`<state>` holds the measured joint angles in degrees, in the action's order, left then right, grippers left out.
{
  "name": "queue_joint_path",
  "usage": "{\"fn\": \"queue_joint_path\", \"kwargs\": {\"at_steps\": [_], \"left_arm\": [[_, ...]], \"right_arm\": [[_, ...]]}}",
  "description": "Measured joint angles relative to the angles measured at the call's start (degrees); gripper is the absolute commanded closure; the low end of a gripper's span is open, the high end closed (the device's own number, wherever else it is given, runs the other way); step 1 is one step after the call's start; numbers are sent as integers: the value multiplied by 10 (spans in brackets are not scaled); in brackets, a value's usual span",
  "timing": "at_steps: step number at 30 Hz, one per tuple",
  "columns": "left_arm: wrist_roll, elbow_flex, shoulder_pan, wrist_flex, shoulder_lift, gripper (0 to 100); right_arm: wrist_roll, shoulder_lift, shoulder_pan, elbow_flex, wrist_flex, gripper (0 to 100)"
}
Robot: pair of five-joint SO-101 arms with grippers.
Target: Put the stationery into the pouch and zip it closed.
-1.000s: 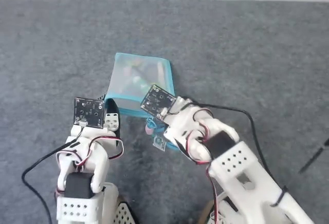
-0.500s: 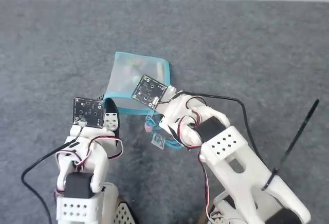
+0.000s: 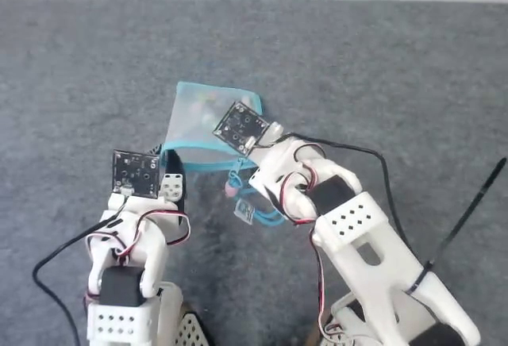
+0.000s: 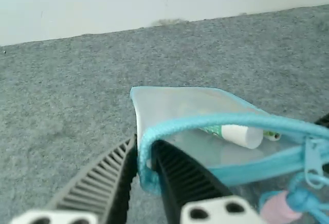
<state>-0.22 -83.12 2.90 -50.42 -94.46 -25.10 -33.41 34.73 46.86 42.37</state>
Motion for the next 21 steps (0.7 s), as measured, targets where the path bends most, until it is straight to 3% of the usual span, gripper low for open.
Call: {"fn": "queue_joint_path", "kwargs": {"at_steps": [10, 15, 21], "left_arm": [[0, 40, -2, -40, 0, 788], [0, 42, -7, -47, 0, 891], [-20, 44, -100, -80, -3, 930]], "right_arm": [[2, 0, -26, -4, 5, 991], [37, 0, -61, -18, 11, 991], [61, 5, -70, -55, 55, 991]]}}
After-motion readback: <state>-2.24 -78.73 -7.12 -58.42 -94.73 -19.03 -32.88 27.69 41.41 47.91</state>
